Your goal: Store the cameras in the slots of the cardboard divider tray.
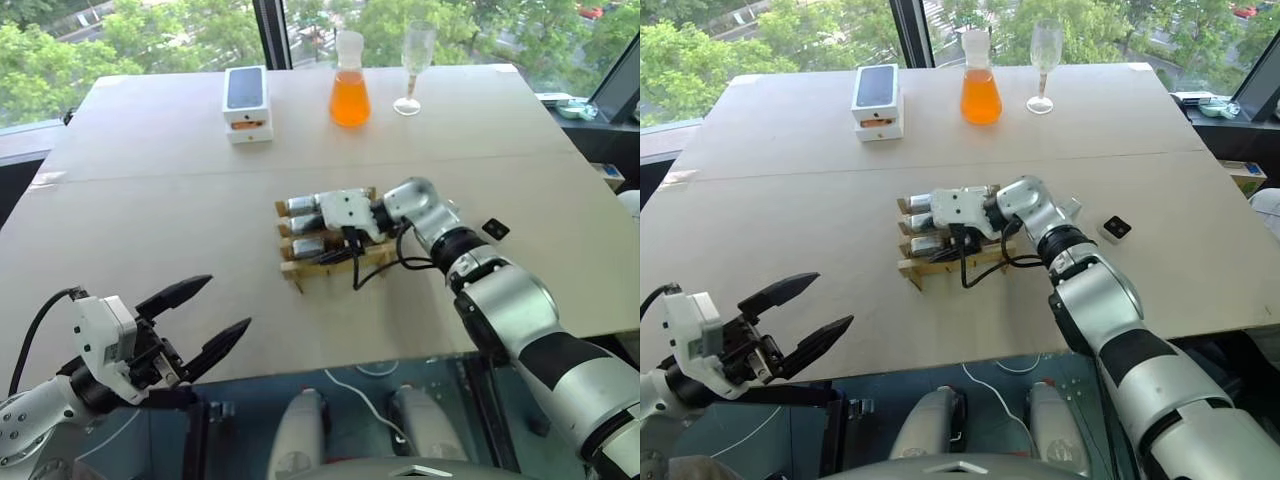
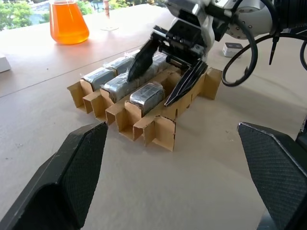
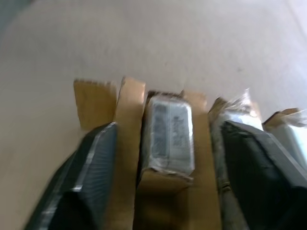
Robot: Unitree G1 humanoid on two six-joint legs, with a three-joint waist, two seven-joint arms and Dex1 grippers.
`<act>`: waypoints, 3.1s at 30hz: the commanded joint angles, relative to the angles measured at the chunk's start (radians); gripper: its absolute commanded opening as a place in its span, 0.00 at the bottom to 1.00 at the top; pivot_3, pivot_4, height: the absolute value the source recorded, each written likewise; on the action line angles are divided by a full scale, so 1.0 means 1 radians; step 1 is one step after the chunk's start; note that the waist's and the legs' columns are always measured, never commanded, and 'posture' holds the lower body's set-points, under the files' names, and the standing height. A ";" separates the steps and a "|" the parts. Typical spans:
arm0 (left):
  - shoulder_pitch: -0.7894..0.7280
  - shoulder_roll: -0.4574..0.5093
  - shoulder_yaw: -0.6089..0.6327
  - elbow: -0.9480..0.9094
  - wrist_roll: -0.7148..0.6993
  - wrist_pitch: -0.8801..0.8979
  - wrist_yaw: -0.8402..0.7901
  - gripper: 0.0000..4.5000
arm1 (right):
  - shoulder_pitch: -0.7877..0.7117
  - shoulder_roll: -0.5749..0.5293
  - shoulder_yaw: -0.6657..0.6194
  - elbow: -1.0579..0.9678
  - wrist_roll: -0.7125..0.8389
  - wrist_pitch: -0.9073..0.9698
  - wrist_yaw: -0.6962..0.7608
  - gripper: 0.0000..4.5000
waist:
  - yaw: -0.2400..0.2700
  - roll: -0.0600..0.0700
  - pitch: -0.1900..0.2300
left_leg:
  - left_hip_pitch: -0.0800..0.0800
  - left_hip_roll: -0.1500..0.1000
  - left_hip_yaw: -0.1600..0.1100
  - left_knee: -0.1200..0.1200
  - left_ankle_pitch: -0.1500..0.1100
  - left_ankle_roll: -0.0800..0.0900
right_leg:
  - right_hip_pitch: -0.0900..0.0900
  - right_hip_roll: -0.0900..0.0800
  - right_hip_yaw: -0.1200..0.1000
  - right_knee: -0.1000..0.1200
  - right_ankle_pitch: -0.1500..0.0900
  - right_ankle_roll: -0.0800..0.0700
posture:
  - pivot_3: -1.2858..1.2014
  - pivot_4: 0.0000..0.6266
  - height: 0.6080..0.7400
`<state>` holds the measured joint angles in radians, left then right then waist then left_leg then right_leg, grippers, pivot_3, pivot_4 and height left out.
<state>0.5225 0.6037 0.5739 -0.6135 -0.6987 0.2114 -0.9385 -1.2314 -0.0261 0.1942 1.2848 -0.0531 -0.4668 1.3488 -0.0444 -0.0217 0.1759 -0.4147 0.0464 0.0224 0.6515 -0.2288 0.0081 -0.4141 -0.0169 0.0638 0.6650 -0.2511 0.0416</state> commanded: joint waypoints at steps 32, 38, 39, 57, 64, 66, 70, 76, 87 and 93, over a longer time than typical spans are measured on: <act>-0.609 0.138 -0.403 0.266 0.025 0.094 -0.199 1.00 | 0.628 -0.640 -0.341 -0.655 0.221 0.505 -0.317 0.99 | -0.001 0.002 0.000 | 0.000 -0.003 0.001 0.001 0.000 0.001 | 0.000 0.002 0.005 0.000 0.003 0.006 | 0.52 0.24 1.00; -0.573 0.135 -0.370 0.236 0.025 0.109 -0.159 1.00 | 0.563 -0.632 -0.324 -0.467 0.216 0.475 -0.302 0.99 | 0.002 0.002 0.000 | -0.001 -0.003 0.001 0.001 0.000 0.001 | 0.001 0.001 0.005 -0.002 0.003 0.006 | 0.52 0.24 1.00; -0.565 0.137 -0.368 0.231 0.026 0.108 -0.158 1.00 | 0.558 -0.631 -0.325 -0.452 0.216 0.467 -0.304 0.99 | 0.003 0.002 0.000 | -0.001 -0.004 0.001 0.001 0.000 0.001 | 0.001 0.001 0.005 -0.002 0.003 0.006 | 0.52 0.24 1.00; -0.615 0.148 -0.411 0.271 0.078 0.163 -0.105 1.00 | 0.666 -0.623 -0.318 -0.531 0.163 0.090 -0.391 0.43 | 0.003 0.002 0.000 | 0.000 -0.004 0.000 0.002 0.000 0.001 | 0.002 0.001 0.005 -0.001 0.003 0.006 | 0.52 0.24 1.00; -0.840 0.032 -0.421 0.275 -0.088 0.370 0.049 1.00 | 0.661 -0.585 -0.214 -0.860 0.046 -0.220 -0.476 0.43 | 0.000 0.002 0.001 | 0.000 -0.004 -0.001 0.004 0.000 0.001 | 0.002 0.001 0.004 0.001 0.004 0.007 | 0.52 0.24 1.00; -0.890 0.024 -0.457 0.295 -0.062 0.392 0.056 1.00 | 0.633 -0.569 -0.160 -0.922 0.012 -0.261 -0.475 0.43 | 0.000 0.002 0.001 | 0.000 -0.004 -0.001 0.004 0.000 0.001 | 0.002 0.001 0.005 0.001 0.004 0.008 | 0.52 0.24 1.00; -1.040 0.027 -0.537 0.388 0.011 0.470 0.103 1.00 | 0.557 -0.541 -0.049 -0.992 -0.041 -0.301 -0.450 0.43 | 0.006 0.002 0.001 | 0.000 -0.004 -0.002 0.004 0.000 0.001 | 0.002 0.002 0.004 0.003 0.004 0.008 | 0.52 0.24 1.00; -1.230 0.042 -0.704 0.530 0.151 0.482 0.014 1.00 | 0.454 -0.464 0.098 -0.967 -0.337 -0.401 -0.587 0.43 | 0.006 0.001 0.001 | -0.001 -0.005 -0.002 0.006 0.000 0.000 | 0.002 0.001 0.004 0.003 0.004 0.007 | 0.52 0.24 1.00; -1.309 0.086 -0.817 0.613 0.251 0.520 -0.160 1.00 | 0.381 -0.459 0.170 -0.936 -0.573 -0.421 -0.812 0.43 | 0.007 0.001 0.001 | -0.003 -0.005 -0.002 0.006 0.001 0.000 | -0.001 0.001 0.004 0.004 0.003 0.007 | 0.52 0.24 1.00; -1.344 0.041 -0.804 0.672 0.270 0.499 -0.174 0.84 | 0.389 -0.483 0.205 -0.943 -0.559 -0.437 -0.807 0.43 | 0.005 0.001 0.001 | -0.003 -0.006 -0.002 0.006 0.001 0.000 | 0.000 0.001 0.004 0.005 0.003 0.007 | 0.52 0.24 1.00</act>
<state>-0.7855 0.6439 -0.2450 0.0578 -0.4347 0.7290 -1.0973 -0.8292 -0.5019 0.3980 0.3705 -0.6371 -0.8864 0.5562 -0.0390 -0.0204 0.1772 -0.4176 0.0409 0.0205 0.6577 -0.2282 0.0083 -0.4146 -0.0159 0.0675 0.6704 -0.2476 0.0486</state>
